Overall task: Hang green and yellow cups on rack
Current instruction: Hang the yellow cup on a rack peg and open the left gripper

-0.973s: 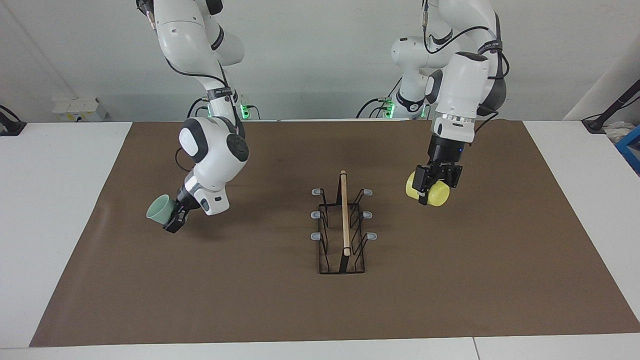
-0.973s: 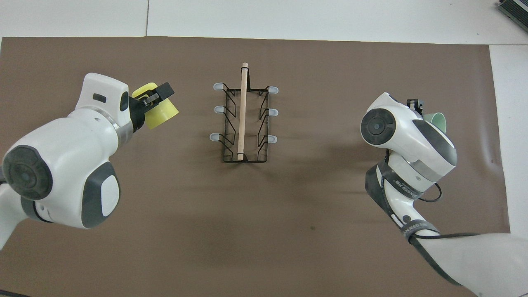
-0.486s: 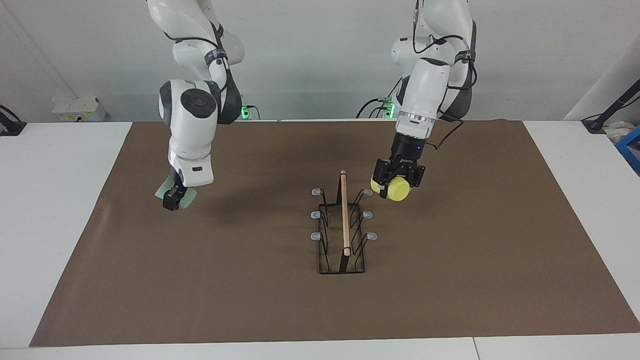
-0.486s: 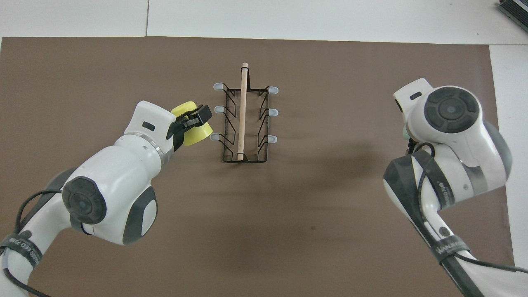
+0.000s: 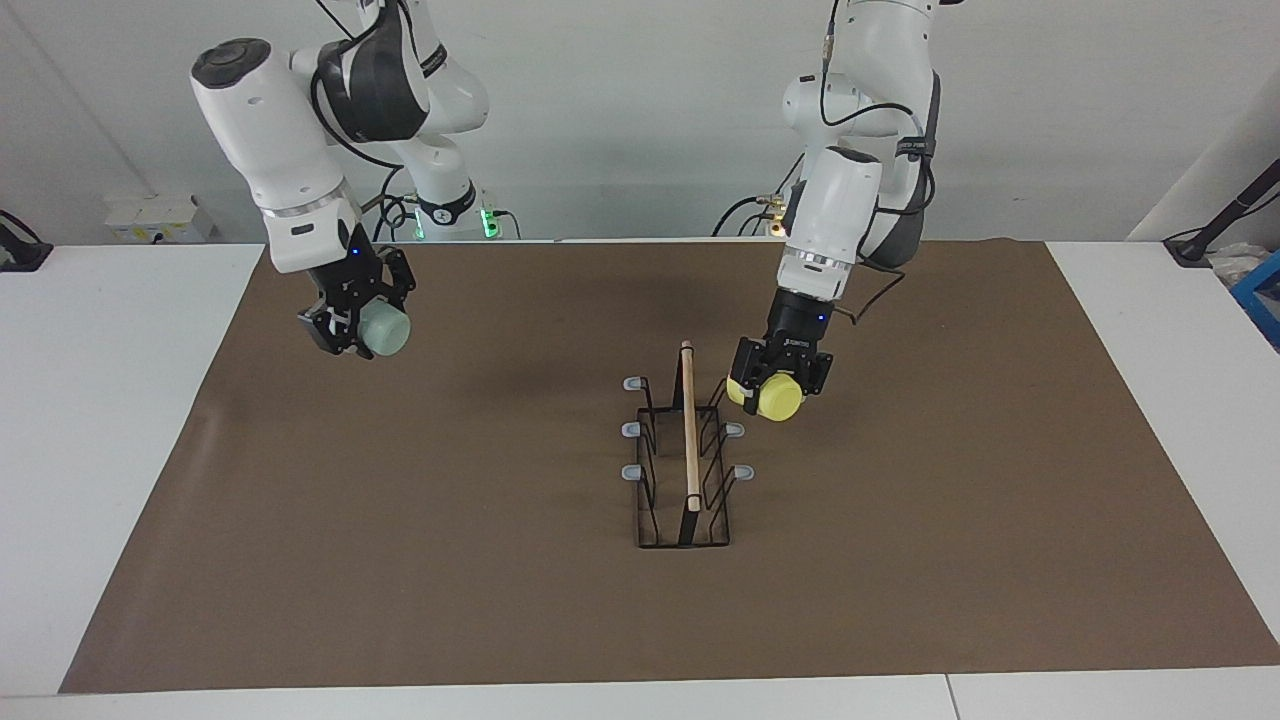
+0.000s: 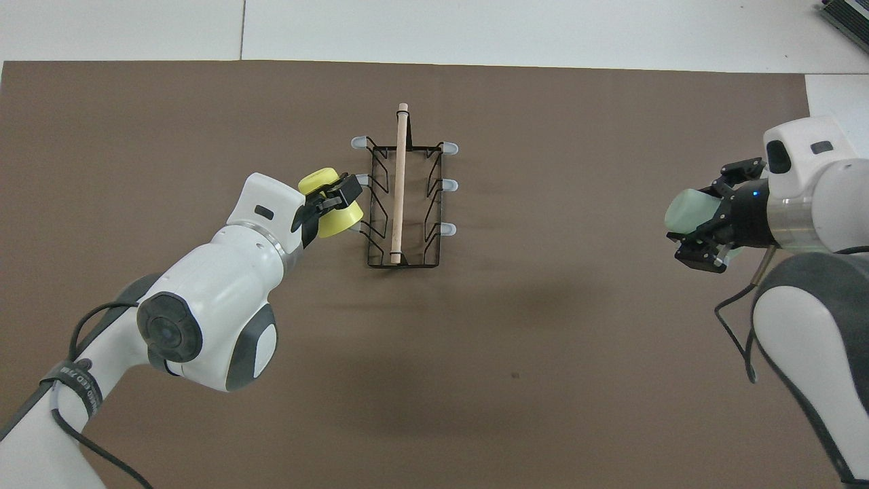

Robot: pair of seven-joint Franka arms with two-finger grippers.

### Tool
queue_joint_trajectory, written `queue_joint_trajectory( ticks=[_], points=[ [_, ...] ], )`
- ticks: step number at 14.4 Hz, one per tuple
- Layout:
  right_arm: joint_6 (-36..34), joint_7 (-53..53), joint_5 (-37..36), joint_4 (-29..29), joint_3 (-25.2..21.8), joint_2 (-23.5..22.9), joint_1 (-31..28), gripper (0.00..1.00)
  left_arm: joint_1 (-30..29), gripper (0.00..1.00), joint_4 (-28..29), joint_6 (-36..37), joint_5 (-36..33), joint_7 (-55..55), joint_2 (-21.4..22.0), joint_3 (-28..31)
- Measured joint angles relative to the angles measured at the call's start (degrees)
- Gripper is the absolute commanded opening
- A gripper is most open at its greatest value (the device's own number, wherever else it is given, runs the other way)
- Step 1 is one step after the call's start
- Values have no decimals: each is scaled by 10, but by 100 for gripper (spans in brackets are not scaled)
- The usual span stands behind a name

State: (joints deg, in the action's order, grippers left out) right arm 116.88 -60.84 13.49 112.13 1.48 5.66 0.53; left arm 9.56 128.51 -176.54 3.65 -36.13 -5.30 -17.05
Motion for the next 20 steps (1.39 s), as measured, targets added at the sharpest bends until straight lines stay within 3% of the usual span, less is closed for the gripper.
queue_joint_trajectory(
  ticks=[3,7,9,12,16,20],
  points=[
    [15,-77,113,4,-1,0,-24,0,0,0,5,12,0,-9,0,-19],
    [76,-181,216,26,0,1,-25,0,-2,0,-10,96,0,-18,2,-29],
    [98,-211,280,40,1,4,-23,0,-3,100,-32,154,-1,-18,3,-28],
    [151,-262,426,77,3,18,8,0,-4,100,-55,207,-4,-18,3,-28],
    [268,-279,573,105,7,21,114,0,-3,100,-60,287,-4,-21,11,-41],
    [351,-337,736,124,10,18,207,0,-4,100,-105,364,-4,-15,17,-35]
  ],
)
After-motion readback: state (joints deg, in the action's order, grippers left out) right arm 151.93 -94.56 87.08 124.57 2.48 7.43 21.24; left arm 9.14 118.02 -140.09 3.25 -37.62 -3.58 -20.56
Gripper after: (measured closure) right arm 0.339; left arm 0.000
